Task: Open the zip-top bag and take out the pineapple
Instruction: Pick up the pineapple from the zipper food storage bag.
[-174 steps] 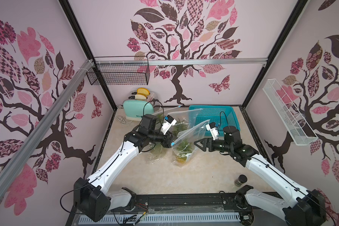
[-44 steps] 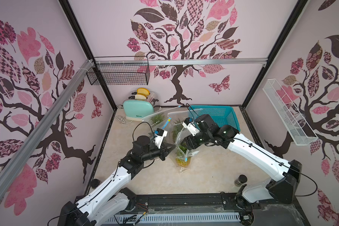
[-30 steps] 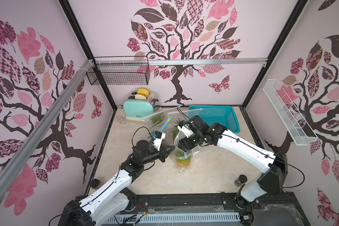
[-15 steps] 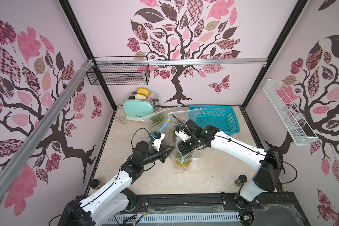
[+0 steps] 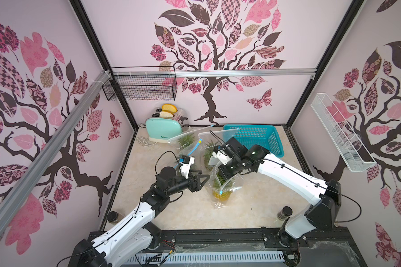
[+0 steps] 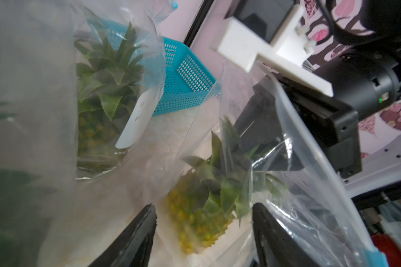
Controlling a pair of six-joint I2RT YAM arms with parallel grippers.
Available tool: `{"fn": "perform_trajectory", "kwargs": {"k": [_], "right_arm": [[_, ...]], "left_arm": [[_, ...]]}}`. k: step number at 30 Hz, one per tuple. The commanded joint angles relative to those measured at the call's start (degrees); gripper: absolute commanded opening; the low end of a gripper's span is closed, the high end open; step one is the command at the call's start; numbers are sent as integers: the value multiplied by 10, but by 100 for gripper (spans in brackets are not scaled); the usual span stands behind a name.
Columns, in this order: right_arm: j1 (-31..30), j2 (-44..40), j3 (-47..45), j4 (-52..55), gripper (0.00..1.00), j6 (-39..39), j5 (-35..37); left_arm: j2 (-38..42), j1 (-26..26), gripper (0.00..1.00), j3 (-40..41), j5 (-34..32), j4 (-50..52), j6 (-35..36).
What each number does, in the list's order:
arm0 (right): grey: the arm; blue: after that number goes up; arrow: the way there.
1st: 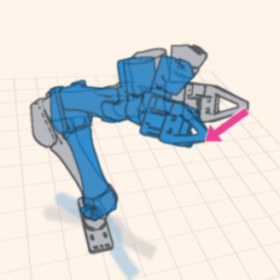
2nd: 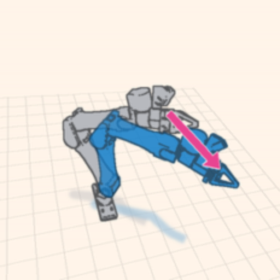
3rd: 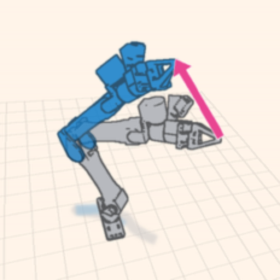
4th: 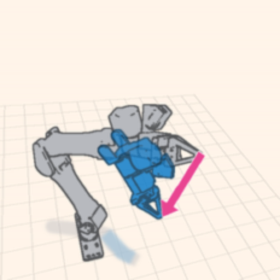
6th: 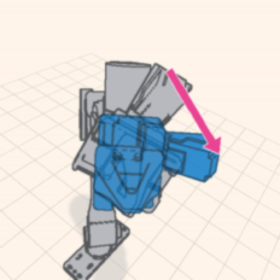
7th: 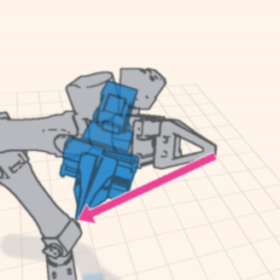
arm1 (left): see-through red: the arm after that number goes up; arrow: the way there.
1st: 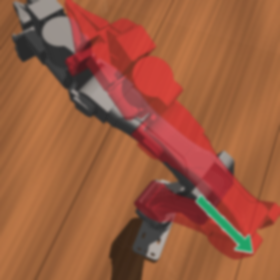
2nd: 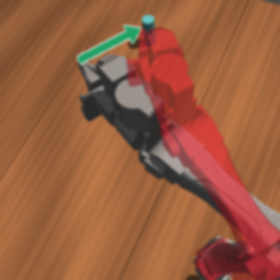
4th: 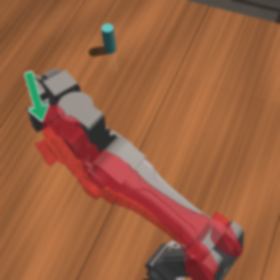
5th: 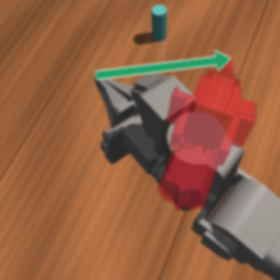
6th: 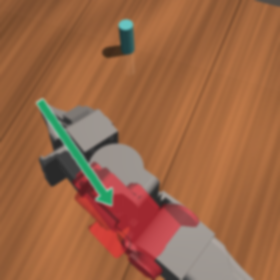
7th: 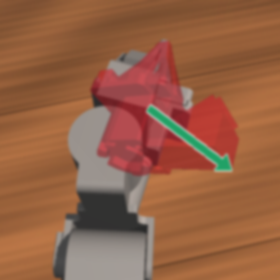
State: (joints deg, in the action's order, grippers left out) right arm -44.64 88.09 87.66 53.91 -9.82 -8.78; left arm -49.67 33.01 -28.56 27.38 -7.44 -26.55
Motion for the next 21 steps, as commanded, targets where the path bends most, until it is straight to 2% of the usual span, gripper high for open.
{"fn": "perform_trajectory", "kwargs": {"k": [1,2,6,11,16,21], "right_arm": [[23,-53,59,11,0,19,-6],[29,-62,64,11,0,21,-4],[52,-77,117,33,0,34,5],[68,-64,196,59,0,49,17],[69,-40,272,72,0,49,2],[69,-31,316,82,0,44,-30]], "left_arm": [[30,0,92,-15,26,23,-22],[37,0,98,-11,30,22,-33],[68,1,98,28,45,-29,-105],[87,7,98,102,63,-171,-213],[71,37,98,124,36,-181,-189],[14,50,98,140,2,-288,-191]]}}
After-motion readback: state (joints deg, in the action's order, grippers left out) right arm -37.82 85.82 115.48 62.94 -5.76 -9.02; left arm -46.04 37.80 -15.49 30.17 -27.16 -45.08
